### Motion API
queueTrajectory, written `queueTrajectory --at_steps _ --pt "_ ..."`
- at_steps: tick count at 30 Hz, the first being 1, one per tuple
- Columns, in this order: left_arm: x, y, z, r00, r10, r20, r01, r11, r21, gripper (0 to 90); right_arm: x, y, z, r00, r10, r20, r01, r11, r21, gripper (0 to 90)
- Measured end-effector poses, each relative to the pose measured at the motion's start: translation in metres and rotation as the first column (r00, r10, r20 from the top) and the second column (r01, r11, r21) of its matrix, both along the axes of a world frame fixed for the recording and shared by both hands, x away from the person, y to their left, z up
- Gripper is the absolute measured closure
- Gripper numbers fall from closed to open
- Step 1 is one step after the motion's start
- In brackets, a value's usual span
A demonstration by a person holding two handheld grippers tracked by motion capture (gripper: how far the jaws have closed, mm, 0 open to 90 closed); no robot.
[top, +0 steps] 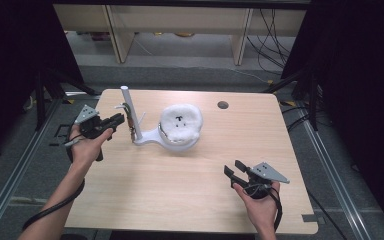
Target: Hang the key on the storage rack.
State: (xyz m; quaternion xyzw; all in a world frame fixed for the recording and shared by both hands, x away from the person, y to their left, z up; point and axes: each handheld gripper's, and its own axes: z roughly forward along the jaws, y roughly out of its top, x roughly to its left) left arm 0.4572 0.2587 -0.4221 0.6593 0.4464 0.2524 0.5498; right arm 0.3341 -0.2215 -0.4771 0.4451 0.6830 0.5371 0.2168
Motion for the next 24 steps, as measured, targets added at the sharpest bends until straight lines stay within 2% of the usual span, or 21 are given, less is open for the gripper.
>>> queueTrajectory --at_steps 1,2,3,4,7,8,10,11,12,14,16,24 --pt "-0.001 0.000 0.000 1.0000 0.000 0.002 0.000 1.0000 0.000 78.9 0.000 0.000 0.000 1.0000 -0.001 0.001 0.001 1.0000 -0.001 50.3" --pt "-0.002 0.001 0.000 1.0000 -0.001 0.004 0.001 1.0000 0.005 78.3 -0.002 0.002 0.000 0.9995 -0.009 -0.029 0.010 0.9996 0.027 50.2" --pt "-0.004 0.001 0.000 1.0000 -0.001 0.008 0.001 0.9999 0.011 77.5 -0.001 0.000 0.000 0.9999 -0.005 -0.009 0.005 1.0000 0.007 50.2" --pt "-0.005 0.002 0.000 0.9999 0.002 0.010 -0.002 0.9999 0.015 76.6 -0.002 0.002 0.001 0.9993 -0.010 -0.035 0.011 0.9995 0.031 50.2" --pt "-0.009 0.003 0.000 0.9998 0.001 0.019 -0.002 0.9997 0.023 73.4 -0.002 0.002 0.000 0.9994 -0.011 -0.034 0.012 0.9995 0.030 50.1" --pt "-0.013 0.003 0.000 0.9997 -0.001 0.025 0.000 0.9995 0.031 71.8 -0.001 0.001 0.000 0.9997 -0.013 -0.020 0.013 0.9997 0.018 50.1" --pt "-0.016 0.003 0.000 0.9996 0.000 0.028 -0.001 0.9994 0.036 68.6 -0.001 0.000 0.001 0.9995 -0.011 -0.031 0.012 0.9998 0.017 50.0" --pt "-0.018 0.004 -0.001 0.9994 -0.003 0.034 0.002 0.9993 0.037 68.6 -0.002 0.001 0.001 0.9993 -0.018 -0.034 0.019 0.9993 0.032 50.0" --pt "-0.023 0.004 -0.001 0.9993 -0.001 0.038 -0.001 0.9991 0.042 65.7 -0.002 0.001 0.000 0.9995 -0.020 -0.025 0.021 0.9992 0.035 50.0" --pt "-0.026 0.005 -0.001 0.9992 -0.001 0.040 -0.001 0.9990 0.044 64.6 -0.002 0.000 0.001 0.9991 -0.030 -0.031 0.031 0.9992 0.024 50.0" --pt "-0.034 0.007 -0.001 0.9987 0.001 0.050 -0.003 0.9989 0.047 61.7 0.000 -0.003 0.000 0.9999 -0.013 -0.012 0.013 0.9999 0.011 49.9" --pt "-0.055 0.011 -0.003 0.9977 0.005 0.068 -0.008 0.9989 0.047 54.6 0.001 -0.005 -0.001 0.9999 -0.007 -0.013 0.007 1.0000 0.006 49.8"
